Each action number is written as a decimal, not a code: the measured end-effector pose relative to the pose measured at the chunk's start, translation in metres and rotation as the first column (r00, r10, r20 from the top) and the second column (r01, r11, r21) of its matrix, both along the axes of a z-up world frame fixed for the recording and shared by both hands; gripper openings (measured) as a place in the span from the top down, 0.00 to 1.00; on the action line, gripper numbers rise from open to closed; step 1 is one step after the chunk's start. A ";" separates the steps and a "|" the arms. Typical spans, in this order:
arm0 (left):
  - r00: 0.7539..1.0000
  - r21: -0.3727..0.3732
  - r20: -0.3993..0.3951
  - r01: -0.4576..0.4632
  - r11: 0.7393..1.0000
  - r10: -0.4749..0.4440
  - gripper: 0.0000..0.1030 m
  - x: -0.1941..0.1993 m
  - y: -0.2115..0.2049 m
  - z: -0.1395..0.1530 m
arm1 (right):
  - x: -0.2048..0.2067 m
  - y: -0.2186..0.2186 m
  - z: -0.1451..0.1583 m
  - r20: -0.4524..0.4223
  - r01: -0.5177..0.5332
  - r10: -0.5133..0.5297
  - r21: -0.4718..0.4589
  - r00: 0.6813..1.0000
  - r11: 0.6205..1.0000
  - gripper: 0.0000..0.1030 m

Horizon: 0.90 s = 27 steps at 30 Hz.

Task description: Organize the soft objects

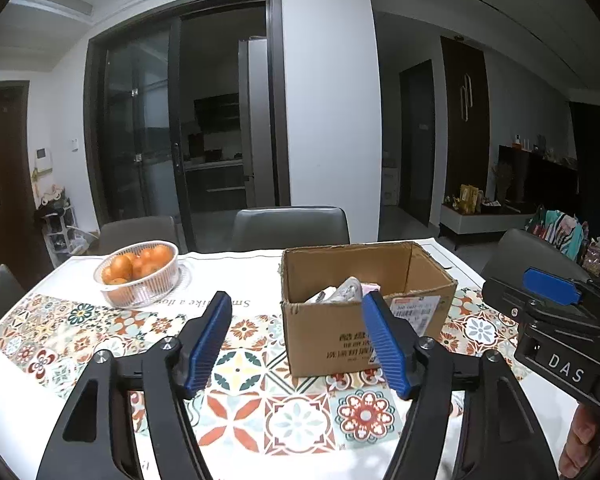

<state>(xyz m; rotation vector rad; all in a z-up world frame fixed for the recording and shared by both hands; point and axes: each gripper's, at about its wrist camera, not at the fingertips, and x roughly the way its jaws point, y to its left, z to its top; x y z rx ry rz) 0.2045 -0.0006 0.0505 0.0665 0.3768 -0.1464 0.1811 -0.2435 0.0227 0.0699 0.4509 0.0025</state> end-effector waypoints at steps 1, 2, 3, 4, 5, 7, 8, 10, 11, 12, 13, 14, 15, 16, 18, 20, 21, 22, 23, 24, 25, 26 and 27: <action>1.000 -0.003 0.002 -0.001 1.000 0.001 0.32 -0.005 0.000 0.000 | -0.007 0.001 0.001 0.001 0.004 -0.004 -0.001 1.000 1.000 0.42; 1.000 -0.006 0.003 -0.003 1.000 0.003 0.31 -0.011 0.002 0.001 | -0.011 0.001 0.001 0.003 0.007 -0.007 -0.001 1.000 1.000 0.38; 1.000 -0.005 0.002 -0.006 1.000 0.006 0.29 -0.015 0.002 0.000 | -0.015 0.002 0.002 0.006 0.010 -0.010 -0.002 1.000 1.000 0.37; 1.000 -0.001 0.001 -0.015 1.000 0.015 0.26 -0.021 0.003 0.000 | -0.020 0.002 0.002 0.009 0.012 -0.012 -0.002 1.000 1.000 0.37; 1.000 0.001 0.003 -0.019 1.000 0.019 0.25 -0.026 0.004 0.000 | -0.025 0.003 0.001 0.007 0.013 -0.013 -0.005 1.000 1.000 0.37; 1.000 0.000 0.001 -0.023 1.000 0.023 0.20 -0.036 0.007 -0.001 | -0.035 0.004 0.000 0.001 0.016 -0.016 -0.001 1.000 1.000 0.37; 1.000 0.000 -0.001 -0.026 1.000 0.026 0.19 -0.040 0.007 -0.002 | -0.039 0.004 -0.001 0.000 0.016 -0.016 0.003 1.000 1.000 0.36; 1.000 0.002 -0.004 -0.030 1.000 0.030 0.18 -0.046 0.008 -0.002 | -0.047 0.006 -0.002 -0.003 0.018 -0.018 0.005 1.000 1.000 0.33; 0.999 0.004 -0.006 -0.034 0.999 0.034 0.17 -0.050 0.009 -0.003 | -0.051 0.007 -0.003 -0.003 0.019 -0.019 0.004 1.000 1.000 0.32; 0.999 0.007 -0.006 -0.039 0.999 0.039 0.17 -0.054 0.009 -0.004 | -0.054 0.006 -0.003 -0.003 0.020 -0.020 0.003 1.000 1.000 0.32; 0.999 0.009 -0.007 -0.041 0.999 0.041 0.15 -0.057 0.010 -0.004 | -0.058 0.007 -0.004 -0.003 0.019 -0.019 0.001 1.000 1.000 0.32; 0.999 0.011 -0.008 -0.045 0.999 0.045 0.15 -0.060 0.011 -0.004 | -0.061 0.007 -0.005 -0.005 0.020 -0.020 -0.001 1.000 1.000 0.32; 0.999 0.011 -0.010 -0.047 0.999 0.047 0.14 -0.064 0.011 -0.005 | -0.064 0.007 -0.006 -0.008 0.020 -0.020 -0.001 1.000 1.000 0.32; 0.999 0.010 -0.011 -0.048 0.999 0.048 0.14 -0.066 0.011 -0.005 | -0.066 0.007 -0.007 -0.010 0.018 -0.018 0.001 1.000 1.000 0.32; 0.999 0.012 -0.012 -0.052 0.999 0.052 0.13 -0.070 0.013 -0.006 | -0.070 0.008 -0.009 -0.014 0.014 -0.014 0.006 1.000 1.000 0.32; 0.998 0.017 -0.014 -0.057 0.998 0.057 0.13 -0.074 0.014 -0.008 | -0.074 0.009 -0.010 -0.016 0.013 -0.013 0.003 1.000 1.000 0.32; 0.998 0.017 -0.014 -0.057 0.998 0.057 0.13 -0.075 0.014 -0.008 | -0.076 0.009 -0.010 -0.017 0.015 -0.015 0.000 1.000 1.000 0.32; 0.998 0.017 -0.014 -0.056 0.998 0.056 0.13 -0.076 0.015 -0.008 | -0.078 0.010 -0.010 -0.016 0.015 -0.015 -0.001 1.000 1.000 0.32; 0.998 0.017 -0.013 -0.056 0.998 0.057 0.13 -0.077 0.015 -0.008 | -0.078 0.010 -0.010 -0.016 0.013 -0.013 -0.001 1.000 1.000 0.32; 0.998 0.017 -0.012 -0.057 0.998 0.058 0.13 -0.077 0.015 -0.008 | -0.080 0.010 -0.011 -0.015 0.012 -0.012 -0.002 1.000 1.000 0.32; 0.998 0.017 -0.011 -0.058 0.998 0.058 0.12 -0.078 0.015 -0.008 | -0.081 0.010 -0.010 -0.015 0.012 -0.012 -0.003 1.000 1.000 0.32; 0.998 0.015 -0.008 -0.057 0.998 0.057 0.12 -0.079 0.015 -0.007 | -0.081 0.010 -0.010 -0.014 0.013 -0.013 -0.002 1.000 1.000 0.32; 0.998 0.015 -0.006 -0.057 0.998 0.057 0.11 -0.081 0.015 -0.007 | -0.082 0.010 -0.010 -0.013 0.015 -0.015 -0.003 1.000 1.000 0.32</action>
